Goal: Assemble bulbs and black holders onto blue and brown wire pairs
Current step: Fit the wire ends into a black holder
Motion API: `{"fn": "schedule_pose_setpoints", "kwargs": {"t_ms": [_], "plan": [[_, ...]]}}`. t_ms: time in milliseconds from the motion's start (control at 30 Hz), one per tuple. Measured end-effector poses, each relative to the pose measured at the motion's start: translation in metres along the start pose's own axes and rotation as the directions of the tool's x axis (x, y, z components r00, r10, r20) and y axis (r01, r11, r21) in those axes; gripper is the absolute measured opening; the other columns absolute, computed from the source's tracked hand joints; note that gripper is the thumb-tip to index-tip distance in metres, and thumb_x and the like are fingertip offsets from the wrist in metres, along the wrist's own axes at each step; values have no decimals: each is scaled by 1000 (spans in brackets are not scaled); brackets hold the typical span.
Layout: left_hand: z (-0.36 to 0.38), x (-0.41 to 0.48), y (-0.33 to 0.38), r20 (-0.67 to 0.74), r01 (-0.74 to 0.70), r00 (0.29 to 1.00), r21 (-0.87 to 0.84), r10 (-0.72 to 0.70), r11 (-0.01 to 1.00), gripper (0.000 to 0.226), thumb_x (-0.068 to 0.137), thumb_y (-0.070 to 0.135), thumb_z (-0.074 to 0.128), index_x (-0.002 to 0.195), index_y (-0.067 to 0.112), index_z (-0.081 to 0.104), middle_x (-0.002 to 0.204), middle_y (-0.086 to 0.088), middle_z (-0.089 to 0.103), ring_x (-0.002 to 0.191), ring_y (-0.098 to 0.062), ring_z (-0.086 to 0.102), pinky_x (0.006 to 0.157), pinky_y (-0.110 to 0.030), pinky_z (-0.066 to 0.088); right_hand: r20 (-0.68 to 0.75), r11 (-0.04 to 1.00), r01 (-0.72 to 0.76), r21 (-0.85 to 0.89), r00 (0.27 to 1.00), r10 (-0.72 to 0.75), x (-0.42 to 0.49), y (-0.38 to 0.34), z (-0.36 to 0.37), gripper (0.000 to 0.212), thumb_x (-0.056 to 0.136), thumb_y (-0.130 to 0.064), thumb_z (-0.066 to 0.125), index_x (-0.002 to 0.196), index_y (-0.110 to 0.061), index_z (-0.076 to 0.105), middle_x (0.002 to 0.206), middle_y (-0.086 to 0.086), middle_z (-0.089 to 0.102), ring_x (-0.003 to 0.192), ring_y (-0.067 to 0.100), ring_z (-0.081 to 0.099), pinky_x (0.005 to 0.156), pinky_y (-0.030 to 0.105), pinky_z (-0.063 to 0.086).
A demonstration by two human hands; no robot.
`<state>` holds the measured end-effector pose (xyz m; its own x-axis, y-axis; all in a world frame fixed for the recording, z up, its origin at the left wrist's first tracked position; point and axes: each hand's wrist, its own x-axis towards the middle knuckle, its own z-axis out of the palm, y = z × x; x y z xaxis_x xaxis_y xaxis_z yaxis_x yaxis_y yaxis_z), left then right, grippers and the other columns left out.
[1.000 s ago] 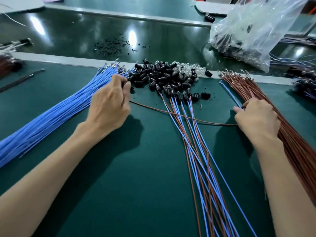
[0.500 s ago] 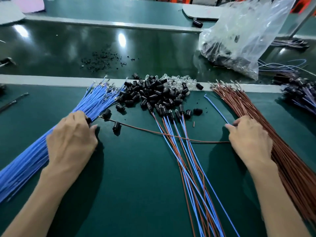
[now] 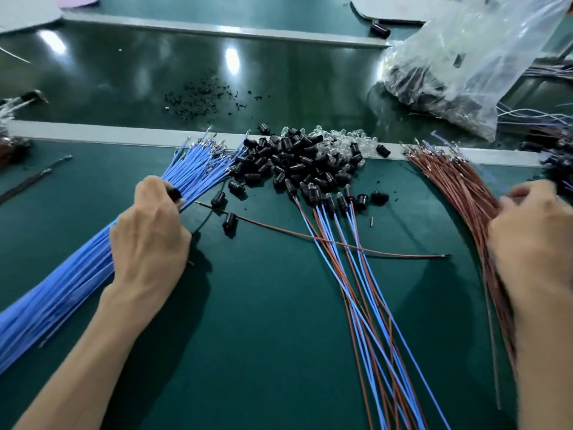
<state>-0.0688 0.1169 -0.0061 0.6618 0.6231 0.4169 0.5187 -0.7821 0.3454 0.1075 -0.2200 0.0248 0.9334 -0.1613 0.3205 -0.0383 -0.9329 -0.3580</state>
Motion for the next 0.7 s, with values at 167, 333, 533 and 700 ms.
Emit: {"fn": "schedule_pose_setpoints", "kwargs": {"t_ms": [167,333,533,700], "plan": [[-2,-1,9,-103,-80,993,-178,62,981,15,87,-13,53,92,0,47,84,-22,52,54,-27,44,51,-35,28,56,1000,5,-31,998,-3,-2,-2,1,55,95,-12,48,145,0,29,150,25,25,120,51,44,99,55,37],[5,-26,49,-167,-365,931,-354,326,861,26,78,-16,52,89,7,45,90,-19,55,74,-22,49,62,-25,35,230,716,372,590,773,-591,-60,-56,7,18,93,-23,60,92,-10,72,68,-5,68,49,-1,53,51,8,36],[10,-61,88,-68,-624,690,-560,721,545,23,77,-14,54,83,6,45,96,-12,47,86,-21,47,91,-5,28,491,424,-272,864,641,-590,-117,-87,25,41,91,-34,54,72,1,63,55,-6,42,50,6,33,47,28,28],[10,-59,75,95,-452,783,-592,615,667,25,78,-13,58,85,7,44,104,-4,47,62,-17,46,58,-22,42,479,176,-446,878,826,-298,-84,-77,20,34,90,-40,52,67,-21,70,48,-10,44,41,3,33,39,12,26]]}}
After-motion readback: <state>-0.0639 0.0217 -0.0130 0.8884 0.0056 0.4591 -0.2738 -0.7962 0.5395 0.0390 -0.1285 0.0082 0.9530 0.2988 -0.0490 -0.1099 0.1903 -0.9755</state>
